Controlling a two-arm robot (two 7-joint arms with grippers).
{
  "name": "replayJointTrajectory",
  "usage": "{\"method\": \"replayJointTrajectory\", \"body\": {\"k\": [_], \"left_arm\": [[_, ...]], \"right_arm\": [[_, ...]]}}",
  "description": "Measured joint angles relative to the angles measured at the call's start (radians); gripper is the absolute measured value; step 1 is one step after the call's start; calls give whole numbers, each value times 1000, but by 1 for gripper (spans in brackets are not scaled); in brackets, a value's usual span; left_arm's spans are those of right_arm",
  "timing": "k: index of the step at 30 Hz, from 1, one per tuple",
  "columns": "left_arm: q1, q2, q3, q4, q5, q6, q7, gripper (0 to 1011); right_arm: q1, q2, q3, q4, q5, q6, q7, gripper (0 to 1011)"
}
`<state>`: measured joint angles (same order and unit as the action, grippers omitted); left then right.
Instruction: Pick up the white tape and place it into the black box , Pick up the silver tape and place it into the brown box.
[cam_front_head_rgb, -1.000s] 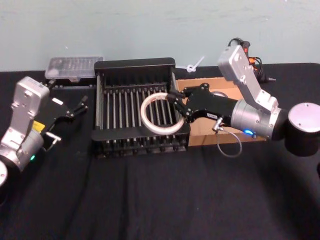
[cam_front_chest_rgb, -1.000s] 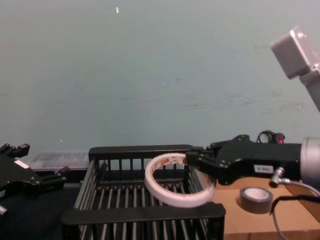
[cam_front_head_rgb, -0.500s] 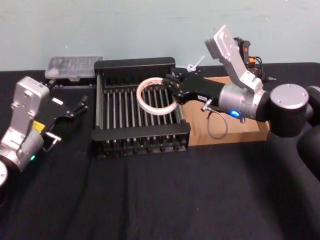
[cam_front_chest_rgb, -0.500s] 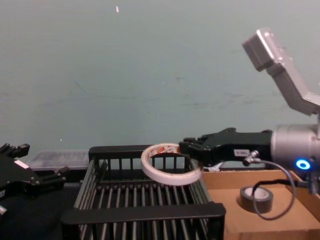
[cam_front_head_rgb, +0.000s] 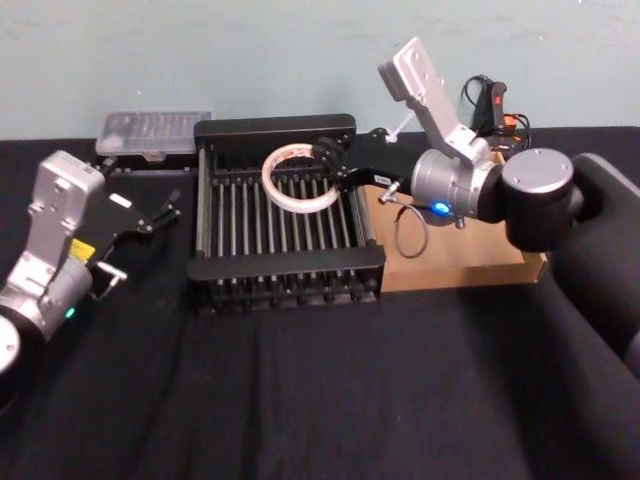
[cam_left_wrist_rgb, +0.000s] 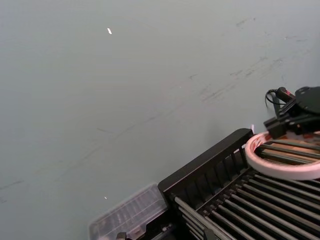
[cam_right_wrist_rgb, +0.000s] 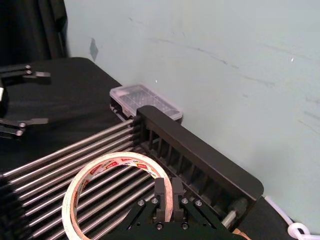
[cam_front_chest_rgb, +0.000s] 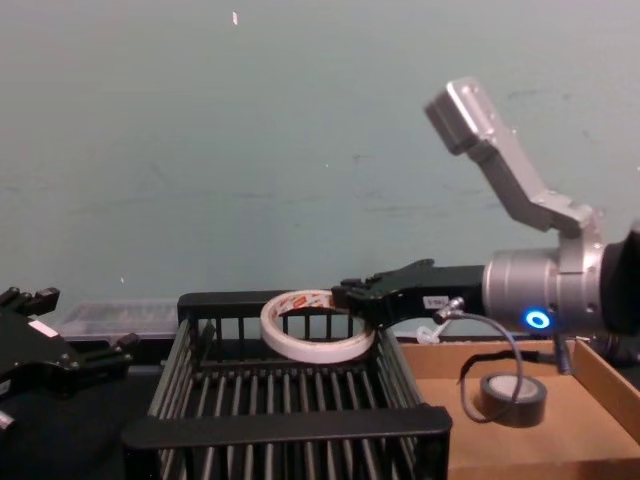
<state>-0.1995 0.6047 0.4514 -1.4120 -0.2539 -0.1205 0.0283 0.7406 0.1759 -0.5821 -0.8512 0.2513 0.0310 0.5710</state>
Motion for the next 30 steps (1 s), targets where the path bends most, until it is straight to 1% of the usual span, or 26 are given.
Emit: {"method": "replayJointTrajectory", "body": {"k": [2,6,9,13,22,28,30], "left_arm": [[0,0,0,0,0,0,0,1001],[0,0,0,0,0,0,0,1001],[0,0,0,0,0,0,0,1001],[0,0,0,0,0,0,0,1001],[0,0,0,0,0,0,0,1001],[0,0,0,0,0,0,0,1001],[0,0,0,0,0,0,0,1001]], "right_arm": [[15,-18,0,40,-8,-10,0,91],[31,-37,0,88,-21,-21,1,92],[37,-46,0,111,-33,-27,2,92],[37,-50,0,119,-46,-34,-2,92],[37,-48,0,116,-42,-33,-1,95],[37,-47,0,114,-40,-32,0,244],[37,-47,0,114,-40,-32,0,325]]}}
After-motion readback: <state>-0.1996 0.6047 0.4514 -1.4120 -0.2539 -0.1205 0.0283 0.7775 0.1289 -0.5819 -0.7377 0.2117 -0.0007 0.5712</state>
